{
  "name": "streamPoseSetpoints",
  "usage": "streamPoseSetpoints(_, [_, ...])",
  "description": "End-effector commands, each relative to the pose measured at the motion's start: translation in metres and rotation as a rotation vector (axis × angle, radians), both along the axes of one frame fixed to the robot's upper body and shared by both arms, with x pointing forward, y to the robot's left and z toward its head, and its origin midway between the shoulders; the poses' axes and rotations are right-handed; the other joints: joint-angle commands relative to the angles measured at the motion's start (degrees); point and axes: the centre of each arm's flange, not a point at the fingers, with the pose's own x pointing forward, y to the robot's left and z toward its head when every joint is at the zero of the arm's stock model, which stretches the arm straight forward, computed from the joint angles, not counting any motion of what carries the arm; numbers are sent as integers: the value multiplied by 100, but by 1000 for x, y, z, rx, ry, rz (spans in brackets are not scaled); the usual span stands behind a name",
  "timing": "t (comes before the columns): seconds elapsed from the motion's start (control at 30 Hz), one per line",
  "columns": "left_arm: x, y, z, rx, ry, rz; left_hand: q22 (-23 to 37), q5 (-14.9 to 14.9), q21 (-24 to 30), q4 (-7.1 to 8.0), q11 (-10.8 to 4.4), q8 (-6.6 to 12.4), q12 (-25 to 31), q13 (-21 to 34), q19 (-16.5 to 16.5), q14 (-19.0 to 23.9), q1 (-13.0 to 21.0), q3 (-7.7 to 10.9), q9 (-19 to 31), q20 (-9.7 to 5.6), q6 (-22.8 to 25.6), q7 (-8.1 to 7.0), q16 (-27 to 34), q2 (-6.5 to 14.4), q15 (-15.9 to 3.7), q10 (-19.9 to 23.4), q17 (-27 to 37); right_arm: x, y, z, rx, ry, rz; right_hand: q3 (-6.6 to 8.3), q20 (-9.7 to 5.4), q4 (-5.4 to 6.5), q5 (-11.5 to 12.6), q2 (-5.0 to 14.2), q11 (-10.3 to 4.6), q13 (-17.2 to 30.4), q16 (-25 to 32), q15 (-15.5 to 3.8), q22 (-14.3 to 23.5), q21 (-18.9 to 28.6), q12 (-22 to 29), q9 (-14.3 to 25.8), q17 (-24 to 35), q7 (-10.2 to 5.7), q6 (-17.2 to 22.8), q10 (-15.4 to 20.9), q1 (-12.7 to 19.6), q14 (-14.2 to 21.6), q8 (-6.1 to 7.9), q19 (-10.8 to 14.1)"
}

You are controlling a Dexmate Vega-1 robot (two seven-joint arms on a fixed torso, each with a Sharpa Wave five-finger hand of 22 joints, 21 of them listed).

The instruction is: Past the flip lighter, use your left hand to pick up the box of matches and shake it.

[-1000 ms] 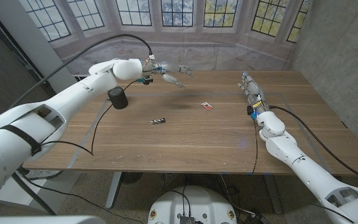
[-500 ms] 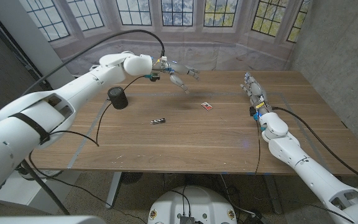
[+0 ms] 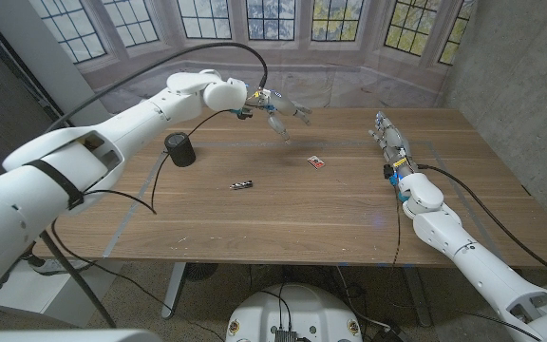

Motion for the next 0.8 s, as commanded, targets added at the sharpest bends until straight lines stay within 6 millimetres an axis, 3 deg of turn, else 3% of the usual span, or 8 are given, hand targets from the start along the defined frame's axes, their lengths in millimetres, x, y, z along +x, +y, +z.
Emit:
streamPoseSetpoints(0.03, [6,-22,-3,95,-85,41,16,19,13,31,-5,-32,-34,13,-22,-106,34,-23,16,-6,-80,3,-6,-50,-8,-97,15,0,-4,-2,8,4,2,-28,-155,-16,-11,-31,34,30,30,5,26,-12,4,33,29,29,16,-11,-41,-24,3,-15])
streamPoseSetpoints(0.8, [17,-53,-26,180,-152,-28,20,5,15,65,25,29,-23,22,-42,-172,92,-47,23,-12,-4,110,1,-24,7,-227,19,0,-16,-8,33,20,-12,-23,-149,-34,-8,-18,22,34,45,32,26,-10,20,35,32,45,49,10,-42,-4,6,-13])
